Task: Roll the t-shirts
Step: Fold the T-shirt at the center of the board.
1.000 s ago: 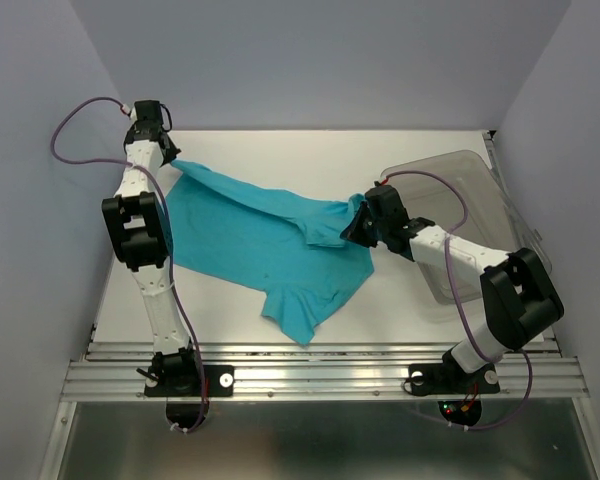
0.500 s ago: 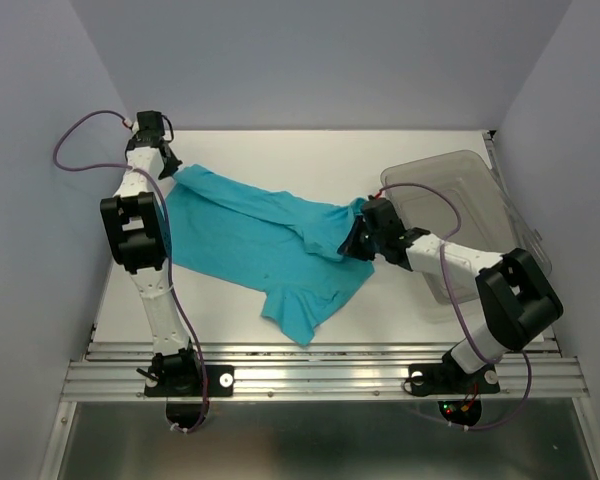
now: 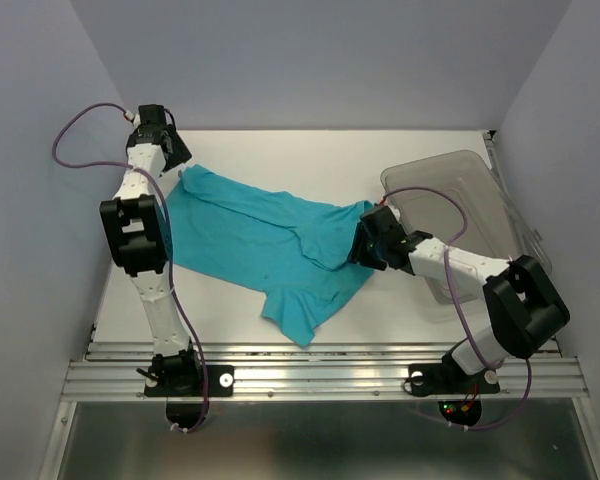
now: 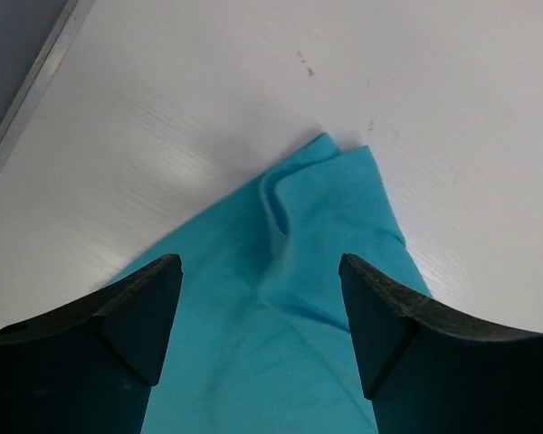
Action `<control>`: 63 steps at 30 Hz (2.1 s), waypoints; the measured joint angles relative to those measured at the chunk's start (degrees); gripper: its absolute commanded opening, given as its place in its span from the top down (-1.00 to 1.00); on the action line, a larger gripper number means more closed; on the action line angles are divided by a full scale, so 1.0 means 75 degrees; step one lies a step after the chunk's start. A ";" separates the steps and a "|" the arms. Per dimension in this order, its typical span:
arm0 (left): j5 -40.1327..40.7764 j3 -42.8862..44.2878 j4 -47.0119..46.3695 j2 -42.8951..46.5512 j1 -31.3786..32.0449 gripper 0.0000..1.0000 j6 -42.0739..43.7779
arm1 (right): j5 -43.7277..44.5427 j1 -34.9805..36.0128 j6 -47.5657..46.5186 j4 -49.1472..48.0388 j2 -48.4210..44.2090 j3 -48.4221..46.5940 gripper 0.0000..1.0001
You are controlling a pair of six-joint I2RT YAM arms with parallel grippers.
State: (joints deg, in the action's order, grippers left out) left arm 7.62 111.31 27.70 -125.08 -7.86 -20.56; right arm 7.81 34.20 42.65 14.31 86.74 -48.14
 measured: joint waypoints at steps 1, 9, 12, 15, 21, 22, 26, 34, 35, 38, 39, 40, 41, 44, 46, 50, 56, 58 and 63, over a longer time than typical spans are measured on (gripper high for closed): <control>-0.0003 0.0000 -0.0003 0.0108 0.0087 -0.64 0.0015 | 0.0082 0.0000 -0.0041 0.0093 -0.0038 -0.0099 -0.04; -0.0061 -0.0294 -0.0219 0.0761 0.0985 -0.64 0.0050 | -0.0079 0.0003 -0.0023 0.0093 0.0472 -0.0982 -0.14; -0.0128 -0.0530 -0.0289 0.0796 0.1148 -0.64 0.0070 | -0.0254 0.0000 0.0055 0.0111 0.0749 -0.0991 -0.13; -0.0204 -0.0729 -0.0286 0.0784 0.1119 -0.64 0.0073 | -0.0414 0.0000 0.0093 0.0117 0.0892 -0.0991 -0.08; -0.0294 -0.0737 -0.0408 0.0469 0.1011 -0.64 0.0067 | -0.0726 0.0003 0.0157 0.0082 0.1005 -0.0988 0.24; -0.0306 -0.0737 -0.0411 0.0402 0.1000 -0.64 0.0067 | -0.0769 0.0003 0.0152 0.0082 0.1035 -0.0982 0.27; -0.0356 -0.0720 -0.0466 0.0009 0.0997 -0.63 0.0067 | -0.0857 0.0000 0.0181 0.0061 0.1084 -0.0973 0.61; -0.0408 -0.0635 -0.0449 -0.0522 0.0997 -0.63 0.0067 | -0.1055 0.0000 0.0108 -0.0026 0.1107 -0.0973 0.99; -0.0411 -0.0632 -0.0455 -0.0530 0.0991 -0.63 0.0067 | -0.1099 0.0000 0.0073 -0.0041 0.1093 -0.0973 0.99; -0.0411 -0.0560 -0.0440 -0.0557 0.0979 -0.63 0.0067 | -0.1247 0.0003 -0.0015 -0.0099 0.0959 -0.0976 0.99; -0.0414 -0.0507 -0.0446 -0.0577 0.0979 -0.63 0.0070 | -0.1300 0.0000 -0.0032 -0.0105 0.0903 -0.0976 0.99; -0.0417 -0.0475 -0.0443 -0.0595 0.0970 -0.63 0.0070 | -0.1364 0.0006 -0.0035 -0.0096 0.0839 -0.0991 0.99; -0.0417 -0.0463 -0.0455 -0.0606 0.0950 -0.63 0.0070 | -0.1428 0.0009 -0.0038 -0.0085 0.0761 -0.1035 0.99; -0.0425 -0.0463 -0.0452 -0.0627 0.0933 -0.63 0.0070 | -0.1507 0.0099 -0.0047 -0.0079 0.0618 -0.1201 0.99; -0.0443 -0.0455 -0.0452 -0.0670 0.0898 -0.63 0.0070 | -0.1539 0.0219 -0.0052 -0.0079 0.0504 -0.1306 0.99; -0.0554 -0.0449 -0.0443 -0.0799 0.0781 -0.63 0.0070 | -0.1568 0.0414 -0.0052 -0.0061 0.0289 -0.1364 0.99; -0.0609 -0.0414 -0.0391 -0.0924 0.0647 -0.63 0.0073 | -0.1568 0.0554 -0.0044 0.0029 0.0157 -0.1364 0.99; -0.0609 -0.0370 -0.0370 -0.0930 0.0632 -0.63 0.0076 | -0.1565 0.0589 -0.0035 0.0035 0.0154 -0.1364 0.99; -0.0612 -0.0338 -0.0344 -0.0933 0.0635 -0.63 0.0082 | -0.1562 0.0723 -0.0023 0.0044 0.0149 -0.1367 0.98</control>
State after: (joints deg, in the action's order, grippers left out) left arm 3.03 108.77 25.12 -132.07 -3.09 -19.94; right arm -3.90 39.62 42.48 14.63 87.85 -58.39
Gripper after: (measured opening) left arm 0.818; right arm 0.031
